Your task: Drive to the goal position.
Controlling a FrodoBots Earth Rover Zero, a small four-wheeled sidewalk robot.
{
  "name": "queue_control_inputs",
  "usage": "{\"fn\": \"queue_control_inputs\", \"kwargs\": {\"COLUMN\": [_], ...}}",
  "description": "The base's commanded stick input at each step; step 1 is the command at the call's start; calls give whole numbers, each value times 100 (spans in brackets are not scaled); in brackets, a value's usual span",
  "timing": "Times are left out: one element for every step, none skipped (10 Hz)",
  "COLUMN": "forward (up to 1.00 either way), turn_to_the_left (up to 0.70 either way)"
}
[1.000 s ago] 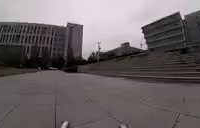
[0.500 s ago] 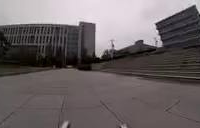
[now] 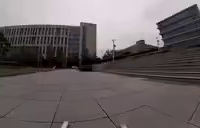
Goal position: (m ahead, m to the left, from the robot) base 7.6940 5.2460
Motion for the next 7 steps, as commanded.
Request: {"fn": "queue_control_inputs", "kwargs": {"forward": [70,70,70,70,70,70,70], "turn_to_the_left": [0,1,22,35,35,35,35]}}
